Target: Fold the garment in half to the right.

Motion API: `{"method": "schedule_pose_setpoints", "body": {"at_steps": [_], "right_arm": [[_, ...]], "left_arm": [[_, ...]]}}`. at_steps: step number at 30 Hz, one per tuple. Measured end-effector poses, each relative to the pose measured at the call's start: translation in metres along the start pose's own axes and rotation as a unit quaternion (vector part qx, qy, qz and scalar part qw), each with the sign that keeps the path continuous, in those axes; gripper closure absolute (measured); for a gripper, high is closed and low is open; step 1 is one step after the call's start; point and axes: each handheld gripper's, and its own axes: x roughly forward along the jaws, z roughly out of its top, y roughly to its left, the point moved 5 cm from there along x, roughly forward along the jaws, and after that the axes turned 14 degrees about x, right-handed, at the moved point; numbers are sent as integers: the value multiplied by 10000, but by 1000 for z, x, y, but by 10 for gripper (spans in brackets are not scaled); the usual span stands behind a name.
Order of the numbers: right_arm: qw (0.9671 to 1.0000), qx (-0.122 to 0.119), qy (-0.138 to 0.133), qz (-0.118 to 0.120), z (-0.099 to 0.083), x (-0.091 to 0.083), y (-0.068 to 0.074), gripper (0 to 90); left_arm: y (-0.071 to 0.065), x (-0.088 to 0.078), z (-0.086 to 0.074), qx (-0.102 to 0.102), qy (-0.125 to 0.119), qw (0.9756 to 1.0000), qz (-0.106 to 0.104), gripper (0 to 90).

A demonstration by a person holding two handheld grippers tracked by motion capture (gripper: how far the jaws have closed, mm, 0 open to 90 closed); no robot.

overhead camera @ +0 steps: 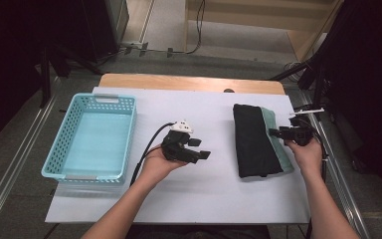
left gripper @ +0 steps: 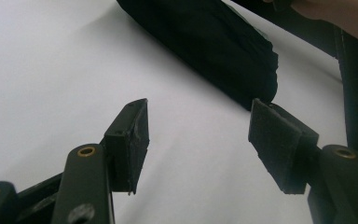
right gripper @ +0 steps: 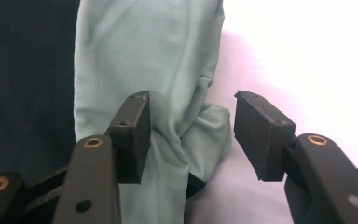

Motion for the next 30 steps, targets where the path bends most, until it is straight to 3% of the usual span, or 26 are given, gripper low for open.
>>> {"method": "schedule_pose_setpoints", "body": {"at_steps": [9,18,30], "right_arm": [[9994,-252,-172,141,5,-13,10,431],[9988,-277,-252,303,3,-31,17,418],[9976,-444,-112,516,-22,-47,19,368]], "left_arm": [[1,-2,1,10,-32,10000,23,390],[4,-2,1,-39,-31,10000,45,390],[7,-4,1,-100,-18,9999,97,390]]}}
